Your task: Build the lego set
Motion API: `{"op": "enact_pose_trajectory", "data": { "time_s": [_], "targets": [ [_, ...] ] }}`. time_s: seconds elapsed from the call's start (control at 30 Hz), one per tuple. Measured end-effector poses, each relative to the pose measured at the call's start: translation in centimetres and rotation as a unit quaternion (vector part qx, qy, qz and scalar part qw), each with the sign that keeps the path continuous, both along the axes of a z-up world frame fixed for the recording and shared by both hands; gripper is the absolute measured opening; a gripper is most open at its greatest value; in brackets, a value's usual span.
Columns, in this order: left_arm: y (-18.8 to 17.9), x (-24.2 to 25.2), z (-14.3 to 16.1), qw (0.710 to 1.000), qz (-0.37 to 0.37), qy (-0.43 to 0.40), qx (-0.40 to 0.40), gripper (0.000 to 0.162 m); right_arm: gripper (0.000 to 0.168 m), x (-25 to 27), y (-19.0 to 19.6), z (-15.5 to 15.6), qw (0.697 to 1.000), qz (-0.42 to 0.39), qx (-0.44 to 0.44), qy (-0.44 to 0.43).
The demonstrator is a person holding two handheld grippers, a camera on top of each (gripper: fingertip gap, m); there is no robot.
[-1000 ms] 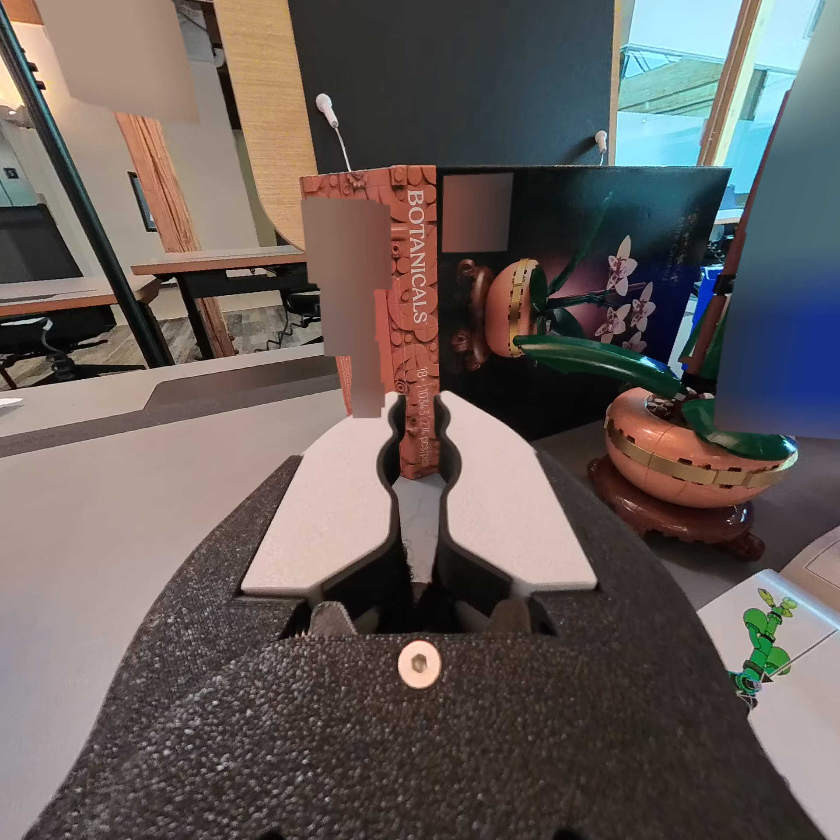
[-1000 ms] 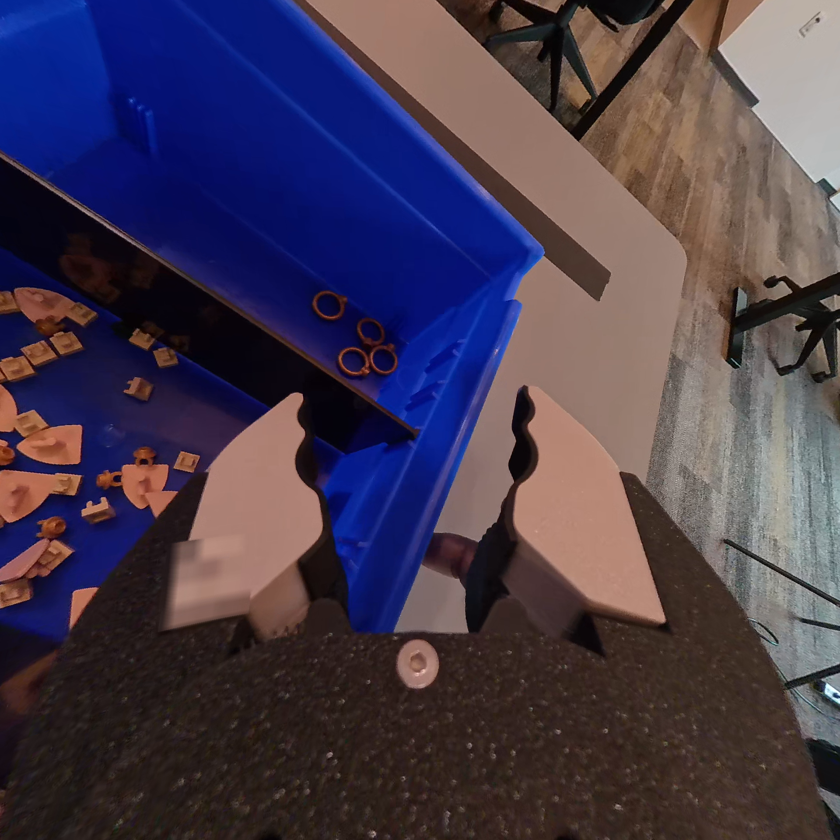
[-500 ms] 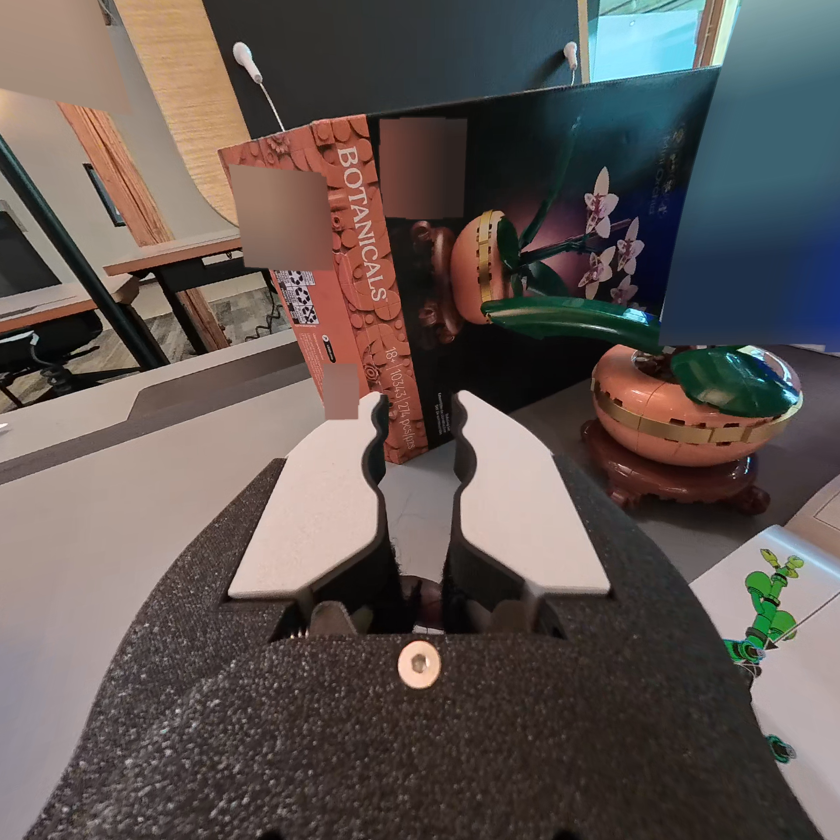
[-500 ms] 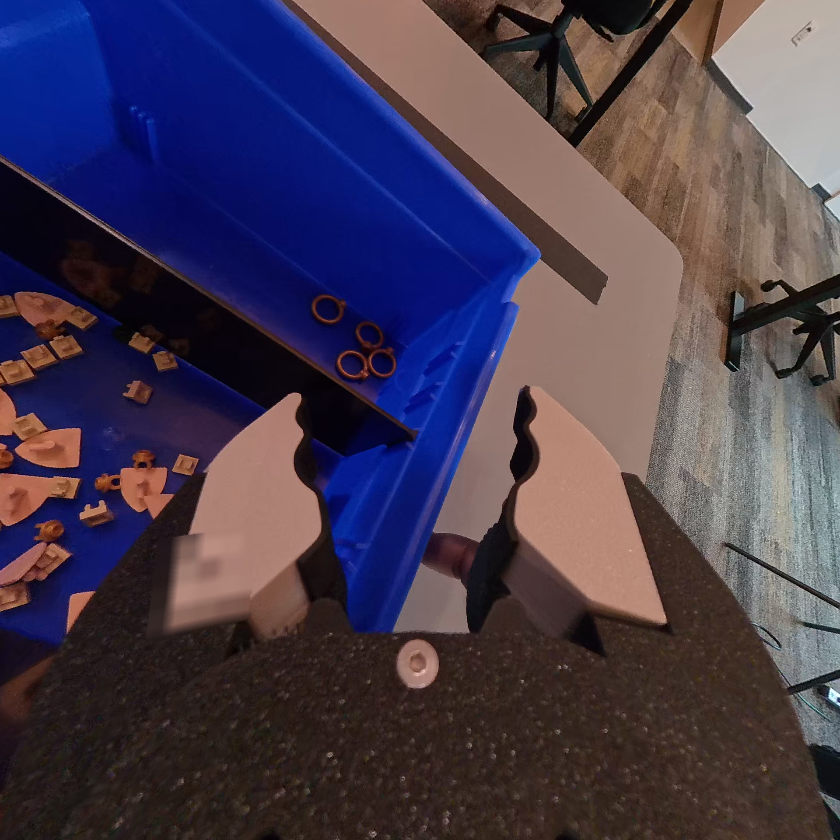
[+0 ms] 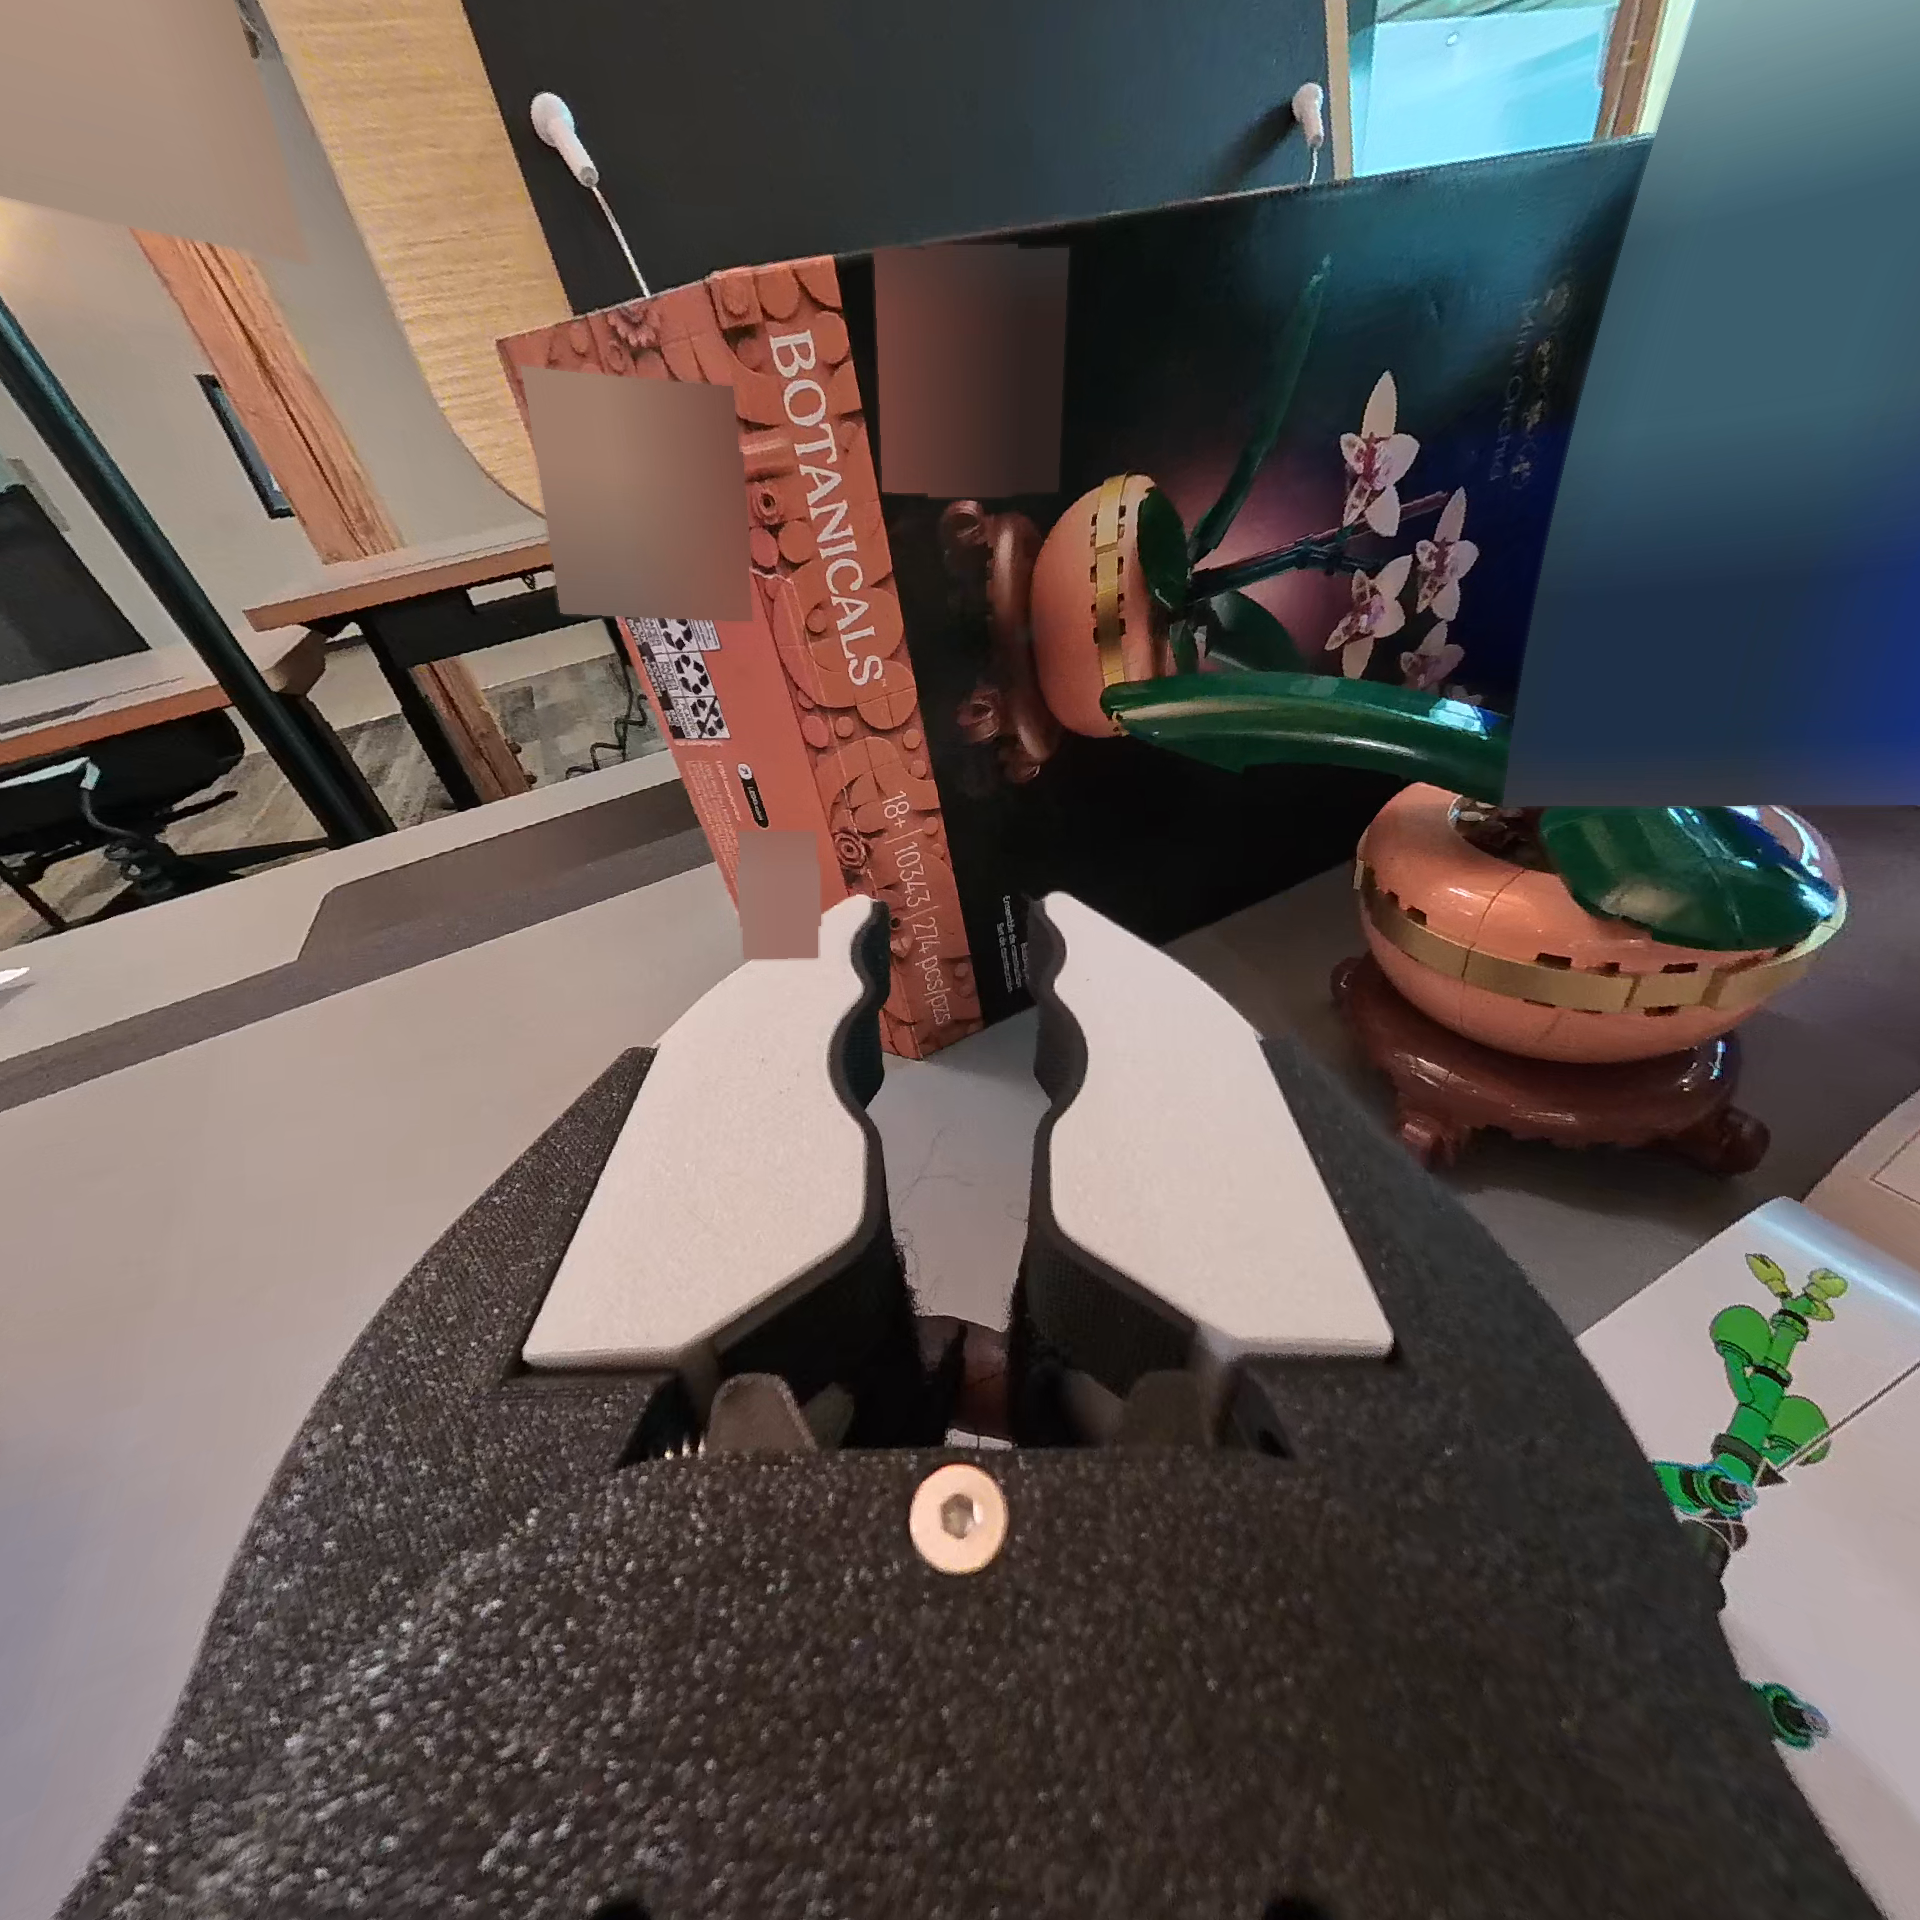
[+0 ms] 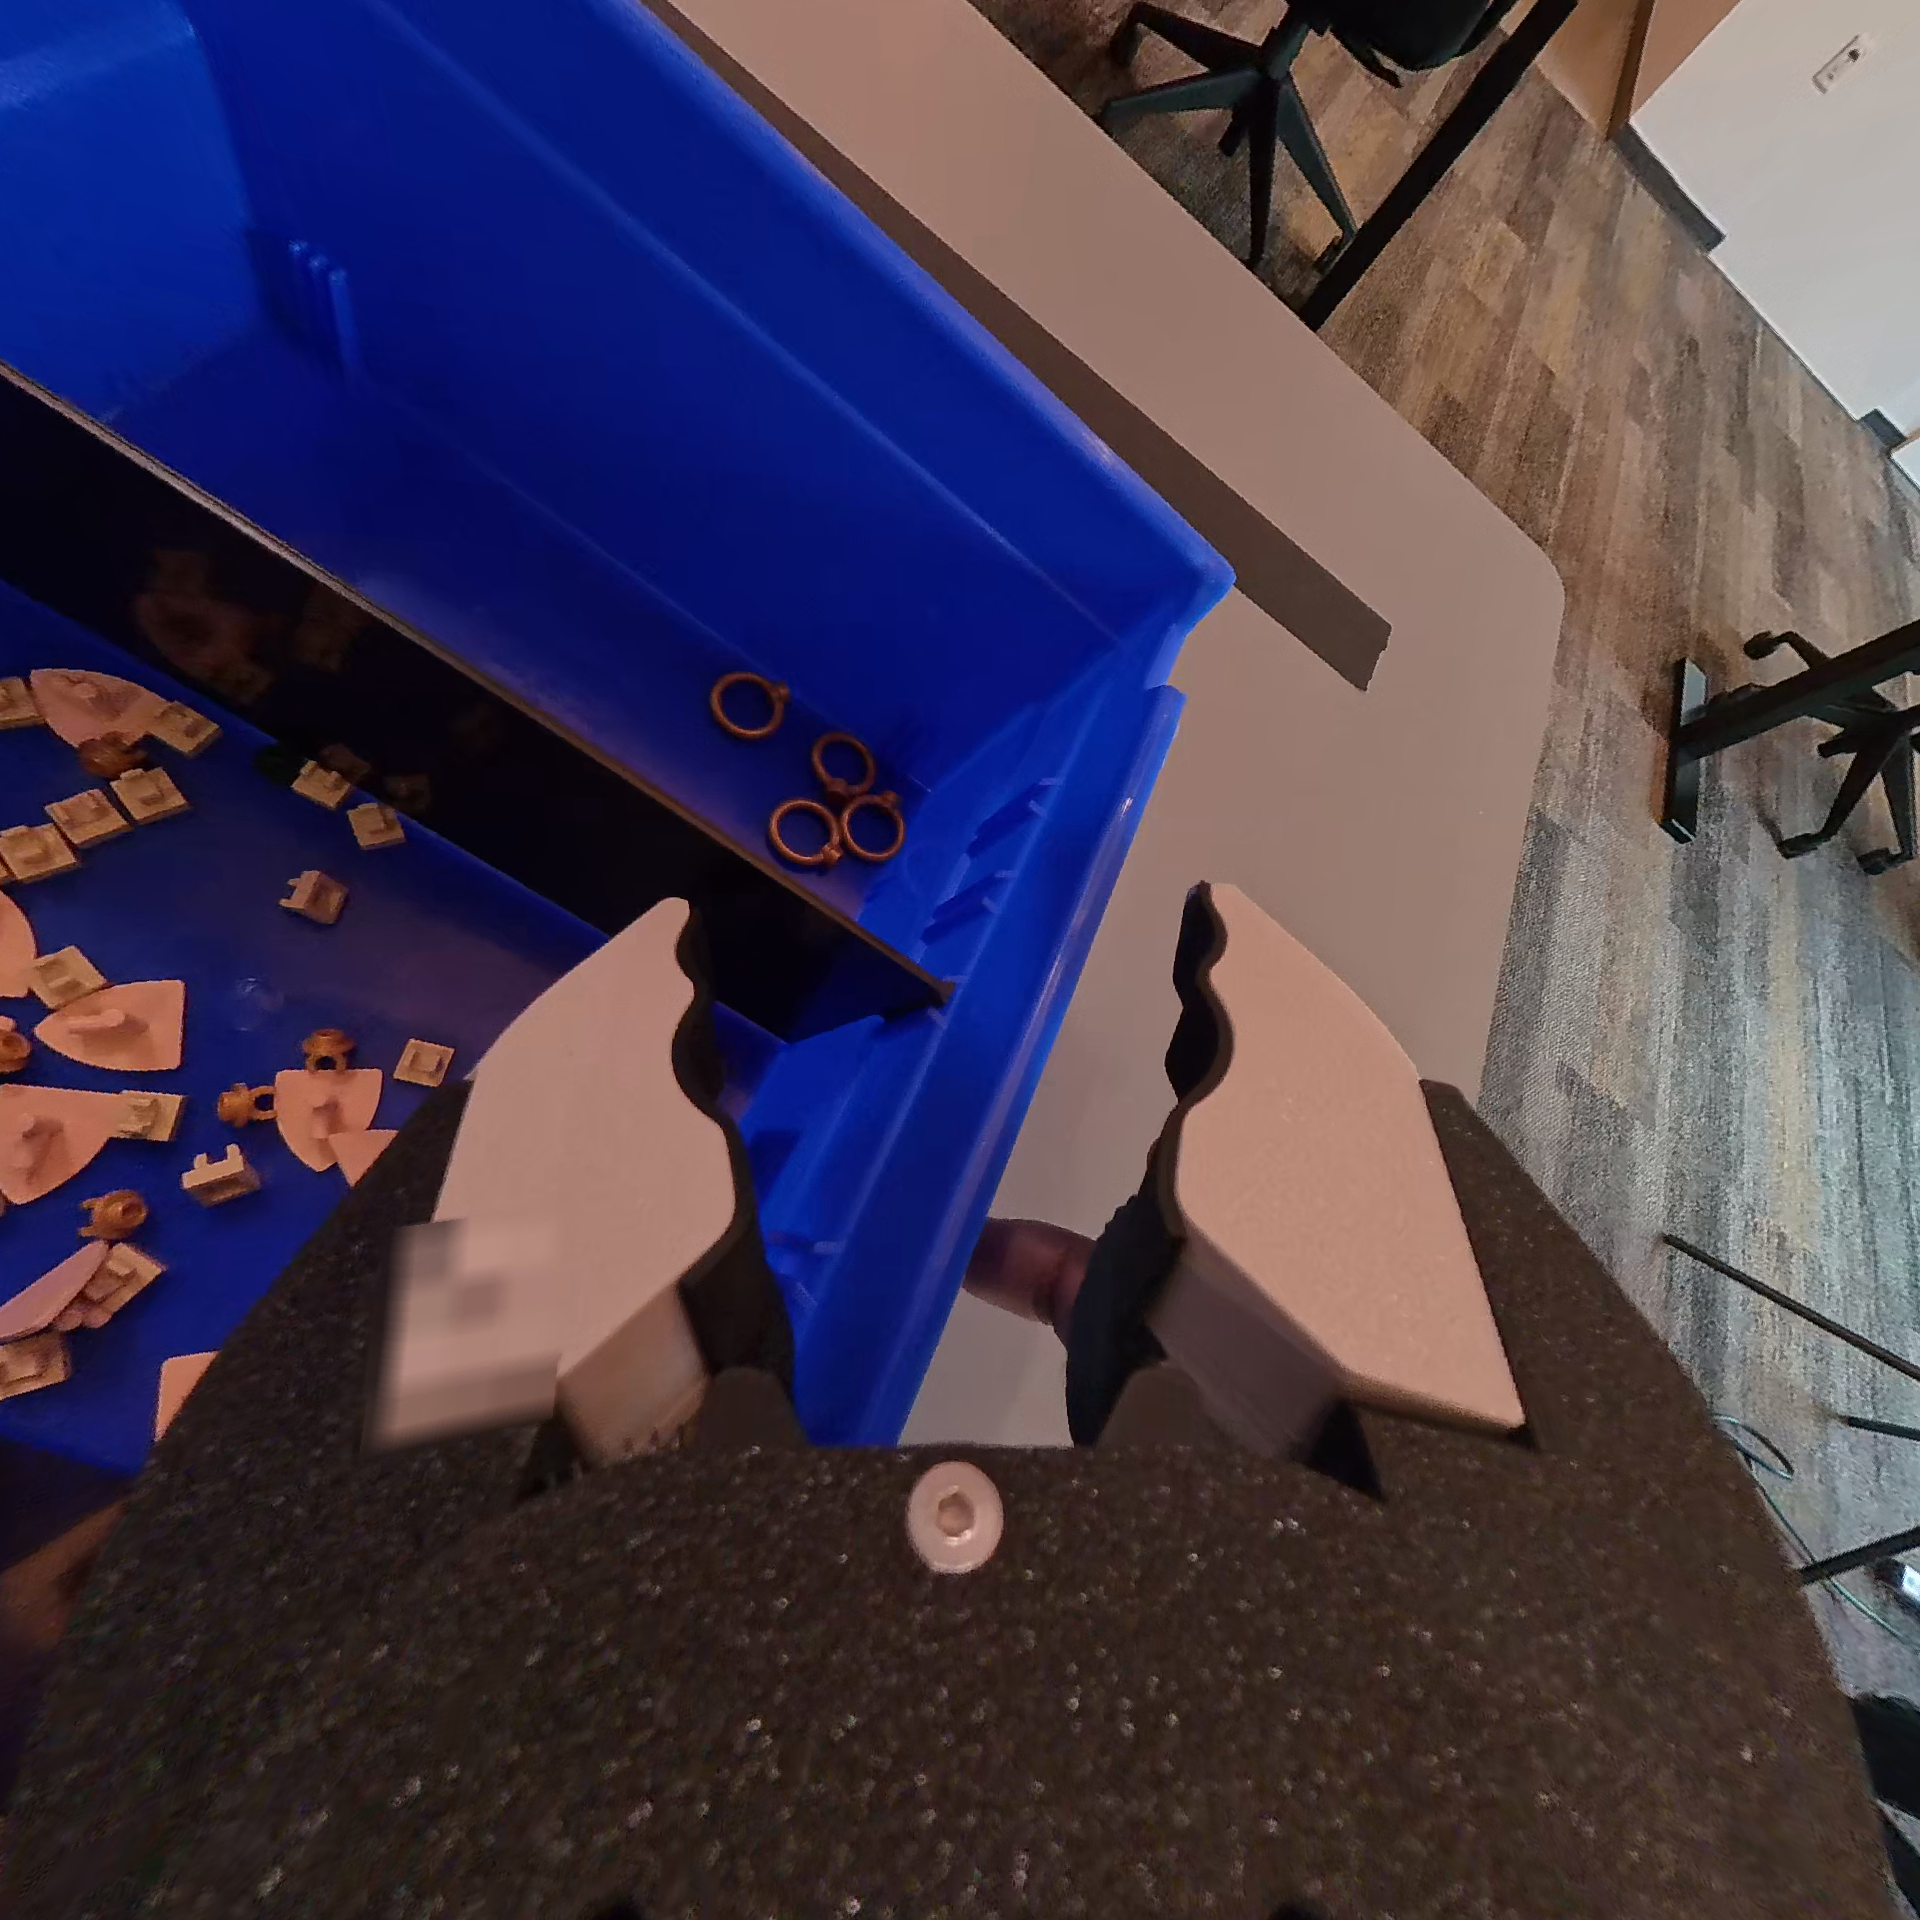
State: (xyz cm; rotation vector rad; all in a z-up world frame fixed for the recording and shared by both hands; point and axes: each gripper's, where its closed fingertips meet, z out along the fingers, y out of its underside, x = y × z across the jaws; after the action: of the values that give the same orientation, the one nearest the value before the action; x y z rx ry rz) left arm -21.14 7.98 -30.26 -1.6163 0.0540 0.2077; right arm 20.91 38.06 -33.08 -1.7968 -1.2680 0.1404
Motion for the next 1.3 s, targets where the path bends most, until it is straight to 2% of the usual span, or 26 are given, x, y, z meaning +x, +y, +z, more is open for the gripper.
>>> {"op": "enact_pose_trajectory", "data": {
  "time_s": [1.3],
  "targets": [
    [0.1, 0.31, -0.22, 1.0, -0.003, 0.015, -0.01, 0.024, 0.085, 0.04, 0.02, -0.07, 1.0, -0.002, -0.002, -0.001]
  ]
}}
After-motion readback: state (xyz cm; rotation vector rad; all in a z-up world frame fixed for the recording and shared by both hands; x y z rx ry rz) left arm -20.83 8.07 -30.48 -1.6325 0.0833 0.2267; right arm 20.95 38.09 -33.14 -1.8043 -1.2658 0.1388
